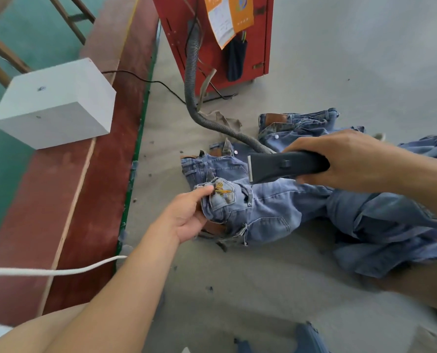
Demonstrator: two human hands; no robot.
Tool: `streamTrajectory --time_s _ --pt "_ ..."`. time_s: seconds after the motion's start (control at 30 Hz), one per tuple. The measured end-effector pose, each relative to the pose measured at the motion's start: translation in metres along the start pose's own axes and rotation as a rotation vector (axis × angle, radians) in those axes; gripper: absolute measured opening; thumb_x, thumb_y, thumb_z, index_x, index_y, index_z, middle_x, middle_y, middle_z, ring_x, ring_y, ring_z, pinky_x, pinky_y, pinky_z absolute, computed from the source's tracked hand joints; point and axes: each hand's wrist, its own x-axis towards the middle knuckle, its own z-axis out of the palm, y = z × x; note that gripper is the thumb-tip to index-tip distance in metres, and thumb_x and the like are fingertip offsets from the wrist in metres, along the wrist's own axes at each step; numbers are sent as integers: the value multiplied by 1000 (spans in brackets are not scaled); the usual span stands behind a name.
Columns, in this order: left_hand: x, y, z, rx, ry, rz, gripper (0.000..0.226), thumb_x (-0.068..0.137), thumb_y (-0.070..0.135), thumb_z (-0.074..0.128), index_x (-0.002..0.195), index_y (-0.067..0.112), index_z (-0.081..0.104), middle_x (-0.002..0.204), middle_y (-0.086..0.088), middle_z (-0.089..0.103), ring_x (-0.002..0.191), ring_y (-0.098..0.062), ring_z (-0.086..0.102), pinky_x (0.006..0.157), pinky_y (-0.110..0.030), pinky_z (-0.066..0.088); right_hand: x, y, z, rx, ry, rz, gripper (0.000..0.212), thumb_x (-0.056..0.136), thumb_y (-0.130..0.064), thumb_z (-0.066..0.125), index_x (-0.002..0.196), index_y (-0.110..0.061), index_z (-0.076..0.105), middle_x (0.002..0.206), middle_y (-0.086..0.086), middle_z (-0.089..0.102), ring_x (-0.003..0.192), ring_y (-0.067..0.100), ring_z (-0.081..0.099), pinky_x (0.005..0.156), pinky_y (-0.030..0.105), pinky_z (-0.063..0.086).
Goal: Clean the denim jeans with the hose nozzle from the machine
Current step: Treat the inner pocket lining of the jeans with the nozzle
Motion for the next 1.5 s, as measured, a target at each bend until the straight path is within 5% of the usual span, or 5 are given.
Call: streamTrajectory --time_s 0.4,0.67,0.87,1.33,1.5 --pt "-18 5 12 -44 -589 -135 78 104 69 19 157 16 41 159 -21 41 140 -45 47 107 -72 38 7 -23 12 -126 -168 12 32 90 -55 62 118 -53 49 92 -18 67 83 7 63 75 43 57" --pt "-16 1 14 -113 -642 -157 88 99 77 24 153 12 46 152 -22 47 138 -46 45 110 -75 27 22 -37 6 -18 80 45 27 85 -61 64 106 -46 54 69 -25 57 63 -6 53 55 21 39" --pt "-16 -5 21 -113 -726 -177 93 96 81 18 157 14 41 156 -22 45 141 -45 43 112 -72 31 22 -53 6 -85 -46 15 30 79 -68 57 104 -51 55 69 -25 59 65 -4 56 54 26 40" --pt "-13 1 22 -55 -393 -57 86 98 77 31 151 13 51 155 -19 48 144 -37 45 124 -55 27 30 -62 11 13 -14 -6 31 88 -59 65 114 -44 59 80 -17 65 71 9 62 65 38 53" --pt "-17 12 18 54 -178 8 50 95 34 69 135 4 65 134 -22 66 122 -38 66 95 -48 58 25 -30 -9 69 113 45 28 87 -53 70 108 -39 59 85 -17 66 76 5 61 65 27 46"
